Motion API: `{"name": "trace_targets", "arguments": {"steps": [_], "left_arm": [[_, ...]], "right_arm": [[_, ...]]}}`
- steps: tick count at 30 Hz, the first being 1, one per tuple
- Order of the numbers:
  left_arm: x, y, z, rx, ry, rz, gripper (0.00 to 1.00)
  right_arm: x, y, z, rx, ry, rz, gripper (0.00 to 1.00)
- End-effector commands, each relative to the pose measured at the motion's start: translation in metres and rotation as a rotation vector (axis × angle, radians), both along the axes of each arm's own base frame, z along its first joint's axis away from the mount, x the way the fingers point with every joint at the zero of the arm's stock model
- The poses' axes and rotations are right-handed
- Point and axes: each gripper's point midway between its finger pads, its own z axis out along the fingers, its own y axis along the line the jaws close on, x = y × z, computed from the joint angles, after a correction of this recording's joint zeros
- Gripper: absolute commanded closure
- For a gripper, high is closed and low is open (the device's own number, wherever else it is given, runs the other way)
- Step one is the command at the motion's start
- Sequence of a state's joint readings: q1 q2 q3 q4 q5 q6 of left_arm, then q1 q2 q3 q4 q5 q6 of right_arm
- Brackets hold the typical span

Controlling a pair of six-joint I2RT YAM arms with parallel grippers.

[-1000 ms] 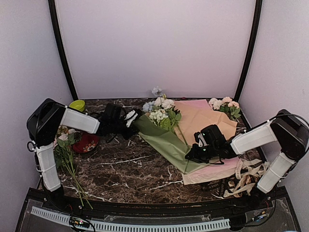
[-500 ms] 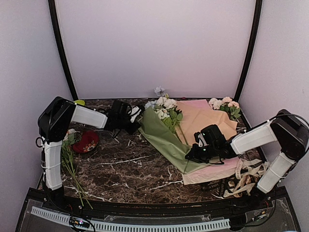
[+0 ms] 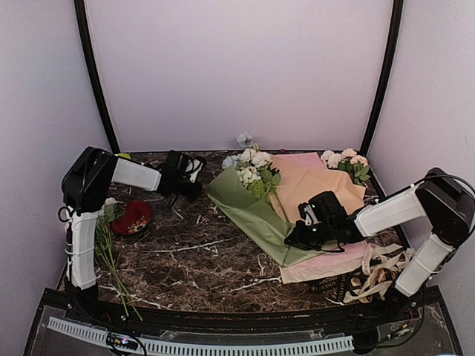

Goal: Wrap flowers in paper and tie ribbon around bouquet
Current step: Press the fold line on the 2/3-folded wrapping paper.

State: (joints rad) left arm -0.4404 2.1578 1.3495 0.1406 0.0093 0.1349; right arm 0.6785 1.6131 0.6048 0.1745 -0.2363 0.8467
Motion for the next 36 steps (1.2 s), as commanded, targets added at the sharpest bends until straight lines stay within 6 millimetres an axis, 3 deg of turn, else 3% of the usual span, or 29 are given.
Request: {"name": "trace_targets", "arguments": {"steps": [1,4,6,8,10,14,16,18,21,26,30,36], "left_arm": [[0.015,0.048,-0.015,0.014,0.088,0.164,0.83],[0.022,0.056,-0.002,0.015,0.058,0.185,0.83],[0.023,0.051,0.012,-0.012,0.031,0.163,0.83],[0.019,0.041,0.039,-0.072,-0.021,0.134,0.83],[0.004,0.029,0.053,-0.102,-0.07,0.086,0.82],[-0.031,-0.018,0.073,-0.091,-0.175,-0.116,0.83],[-0.048,-0.04,0.067,-0.094,-0.156,-0.213,0.83],[-0.052,-0.051,0.055,-0.127,-0.095,-0.235,0.83],[-0.044,-0.048,0.034,-0.103,-0.013,-0.179,0.85],[-0.029,-0.048,0.019,-0.091,0.04,-0.128,0.85],[-0.004,-0.035,0.014,-0.093,0.062,-0.016,0.85],[0.017,0.008,-0.008,-0.138,0.147,0.199,0.84]], "right_arm": [[-0.011,-0.01,-0.017,-0.052,0.065,0.001,1.0],[-0.011,-0.01,-0.017,-0.051,0.067,0.001,1.0],[-0.011,-0.01,-0.017,-0.051,0.067,0.003,1.0],[-0.01,-0.01,-0.016,-0.05,0.064,0.001,1.0],[-0.01,-0.009,-0.015,-0.048,0.063,0.0,1.0],[-0.01,-0.009,-0.013,-0.047,0.059,0.002,1.0],[-0.011,-0.009,-0.014,-0.051,0.061,0.006,1.0],[-0.01,-0.009,-0.014,-0.051,0.059,0.006,1.0],[-0.009,-0.008,-0.011,-0.045,0.053,0.004,1.0],[-0.008,-0.006,-0.011,-0.043,0.053,0.011,1.0],[-0.008,-0.006,-0.011,-0.042,0.055,0.013,1.0],[-0.01,-0.007,-0.011,-0.038,0.059,0.011,1.0]]}}
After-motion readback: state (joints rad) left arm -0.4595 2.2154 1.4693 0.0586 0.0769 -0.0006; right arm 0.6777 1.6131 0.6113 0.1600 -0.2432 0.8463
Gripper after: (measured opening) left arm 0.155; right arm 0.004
